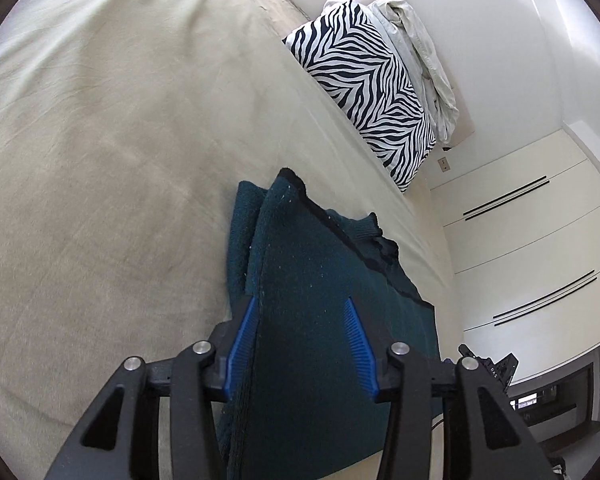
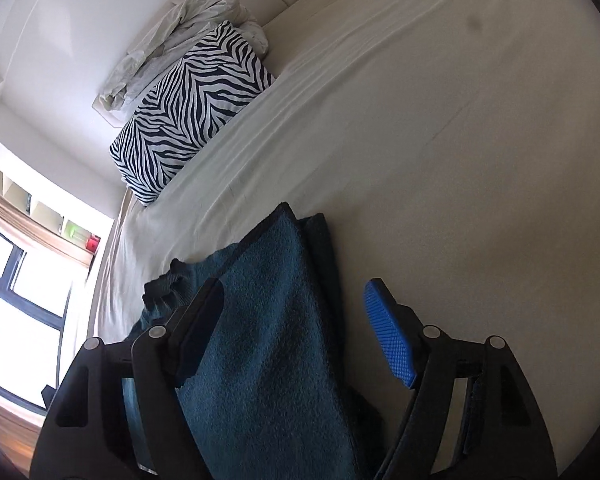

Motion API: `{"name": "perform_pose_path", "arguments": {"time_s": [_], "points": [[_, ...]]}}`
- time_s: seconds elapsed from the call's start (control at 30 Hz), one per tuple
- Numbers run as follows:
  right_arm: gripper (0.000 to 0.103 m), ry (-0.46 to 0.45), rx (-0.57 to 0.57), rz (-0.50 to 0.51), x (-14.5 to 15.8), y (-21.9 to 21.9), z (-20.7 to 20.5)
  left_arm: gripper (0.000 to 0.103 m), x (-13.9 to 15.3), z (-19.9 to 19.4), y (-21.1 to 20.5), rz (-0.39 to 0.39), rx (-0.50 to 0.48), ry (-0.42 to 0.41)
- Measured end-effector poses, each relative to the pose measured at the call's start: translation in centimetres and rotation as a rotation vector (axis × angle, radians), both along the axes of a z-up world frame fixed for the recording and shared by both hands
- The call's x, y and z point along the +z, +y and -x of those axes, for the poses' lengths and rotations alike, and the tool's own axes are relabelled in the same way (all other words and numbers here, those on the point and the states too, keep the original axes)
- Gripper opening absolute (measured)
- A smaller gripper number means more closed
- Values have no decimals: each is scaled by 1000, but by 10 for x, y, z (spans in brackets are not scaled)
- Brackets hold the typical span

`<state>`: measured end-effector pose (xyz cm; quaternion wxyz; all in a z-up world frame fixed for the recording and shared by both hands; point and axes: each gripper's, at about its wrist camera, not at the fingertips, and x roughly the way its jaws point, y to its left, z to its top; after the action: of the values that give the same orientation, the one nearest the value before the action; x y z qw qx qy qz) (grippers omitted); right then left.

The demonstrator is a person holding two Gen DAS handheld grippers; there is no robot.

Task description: Fold small clothes

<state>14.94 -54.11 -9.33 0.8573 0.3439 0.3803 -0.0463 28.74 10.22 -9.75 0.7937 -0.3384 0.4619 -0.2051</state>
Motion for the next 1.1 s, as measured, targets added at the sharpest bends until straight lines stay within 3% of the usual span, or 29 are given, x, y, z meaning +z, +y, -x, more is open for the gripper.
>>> {"name": "perform_pose_path", "arguments": {"time_s": [0.1,0.2,0.27,0.43,0.47,0.83,0.93,1.1], "points": [[65,-4,68,18,-2,9,24,47,-6,20,-5,-37,-23,1],[54,20,70,-2,-10,6,42,47,-7,33,-10,-93,-41,-18],[53,47,84,-6,-16,7,49,47,-5,38,-14,-127,-54,-30],[40,85,130,32,-24,19,70,47,0,49,-20,-195,-79,-65],[34,90,133,49,-24,21,72,47,0,51,-20,-203,-79,-68],[11,105,136,212,-1,35,89,47,-4,65,-14,-250,-67,-77],[10,91,128,226,6,36,94,42,-6,66,-17,-265,-76,-81],[10,100,155,236,8,41,96,19,-14,63,-14,-282,-73,-56]]}}
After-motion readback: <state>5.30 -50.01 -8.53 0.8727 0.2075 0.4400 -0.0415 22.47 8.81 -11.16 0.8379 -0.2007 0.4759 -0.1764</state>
